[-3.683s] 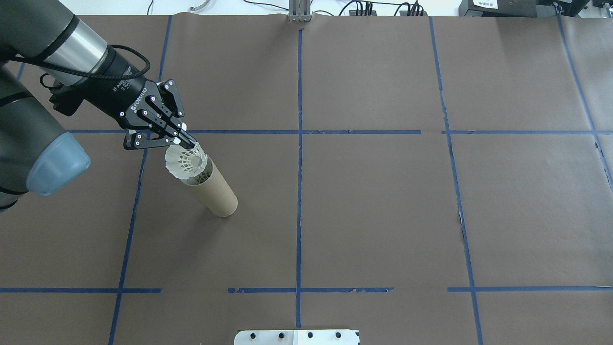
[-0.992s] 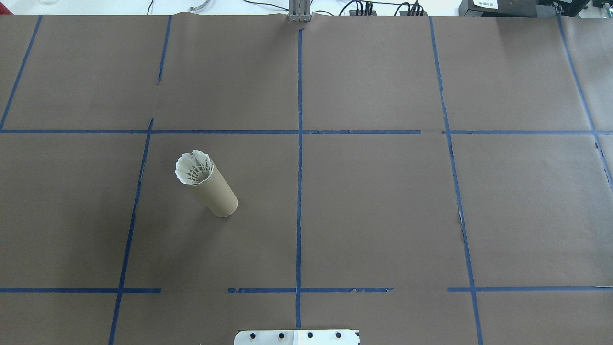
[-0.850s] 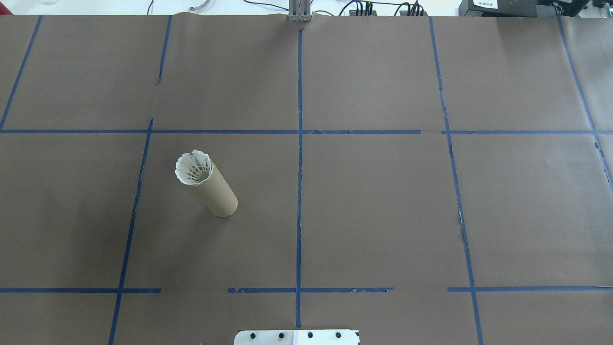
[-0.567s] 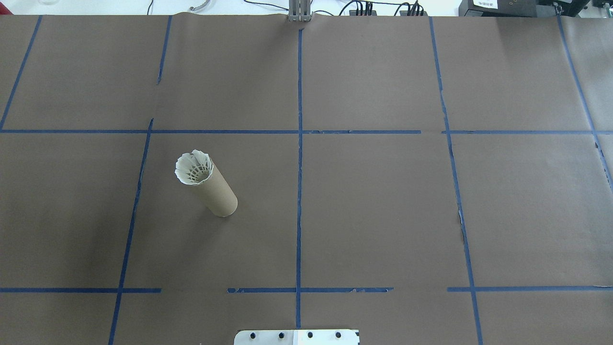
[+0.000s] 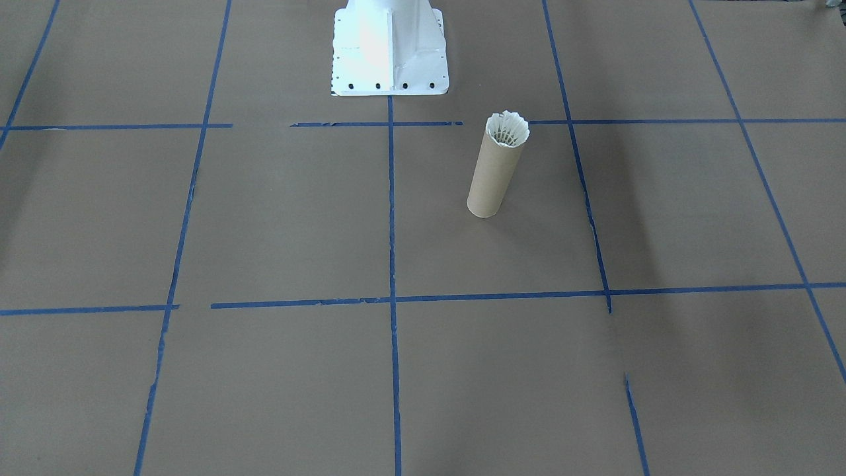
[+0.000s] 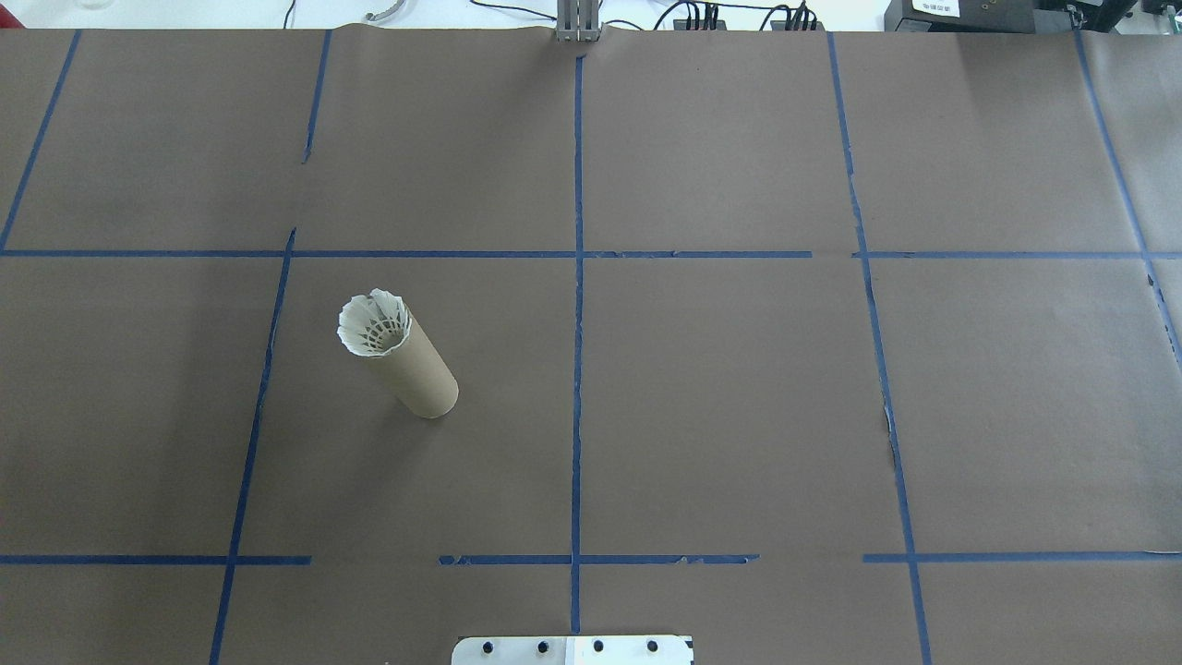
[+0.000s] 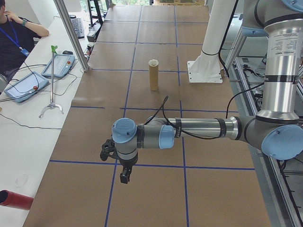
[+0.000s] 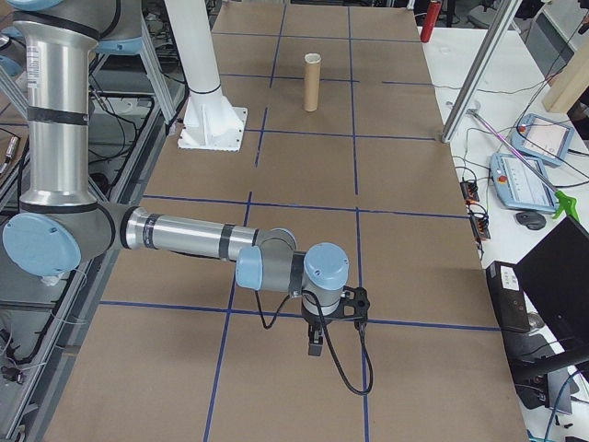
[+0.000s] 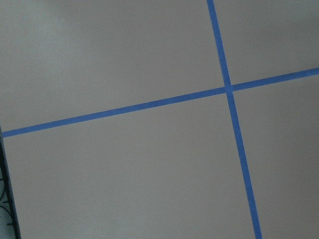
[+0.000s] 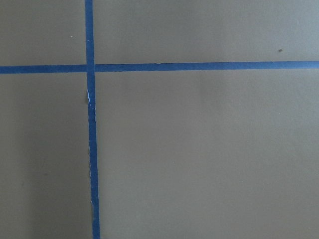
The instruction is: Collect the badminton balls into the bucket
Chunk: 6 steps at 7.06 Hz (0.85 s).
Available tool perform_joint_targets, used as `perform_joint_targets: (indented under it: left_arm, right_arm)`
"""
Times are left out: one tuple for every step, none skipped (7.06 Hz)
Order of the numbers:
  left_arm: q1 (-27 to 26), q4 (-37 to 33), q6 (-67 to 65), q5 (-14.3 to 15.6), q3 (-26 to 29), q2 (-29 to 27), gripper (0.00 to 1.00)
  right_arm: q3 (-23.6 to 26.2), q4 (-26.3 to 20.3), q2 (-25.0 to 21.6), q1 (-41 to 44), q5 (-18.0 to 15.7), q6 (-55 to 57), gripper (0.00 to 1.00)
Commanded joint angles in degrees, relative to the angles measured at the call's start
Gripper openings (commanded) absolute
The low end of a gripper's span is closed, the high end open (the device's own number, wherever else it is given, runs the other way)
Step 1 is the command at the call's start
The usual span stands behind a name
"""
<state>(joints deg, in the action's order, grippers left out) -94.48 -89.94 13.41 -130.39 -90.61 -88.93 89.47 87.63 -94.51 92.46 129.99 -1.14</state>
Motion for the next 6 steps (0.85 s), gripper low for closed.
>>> perform_joint_targets:
  left_arm:
    - [0.0, -0.1, -4.9, -5.2, -1.0, 0.2, 1.00]
    - [0.0, -0.2, -5.1, -7.1, -1.9, 0.1, 1.00]
    - [0.0, -0.8, -4.6, -7.6, -1.5, -0.5, 1.00]
    - [0.0, -1.1, -4.6, -7.6, -2.1, -1.0, 1.00]
    - [0.0, -1.5, -4.6, -7.6, -2.8, -0.9, 1.00]
    - [0.0, -1.4, -4.6, -7.6, -3.7, -0.8, 1.00]
  right_arm:
    - [0.0, 0.0, 0.0, 0.0, 0.1, 0.0, 1.00]
    - [0.0, 0.0, 0.0, 0.0, 0.0, 0.0, 1.00]
    - [0.0, 0.0, 0.0, 0.0, 0.0, 0.0, 1.00]
    - [0.0, 0.0, 0.0, 0.0, 0.0, 0.0, 1.00]
    - [0.0, 0.0, -0.1, 0.0, 0.0, 0.0, 1.00]
    - [0.0, 0.0, 0.0, 0.0, 0.0, 0.0, 1.00]
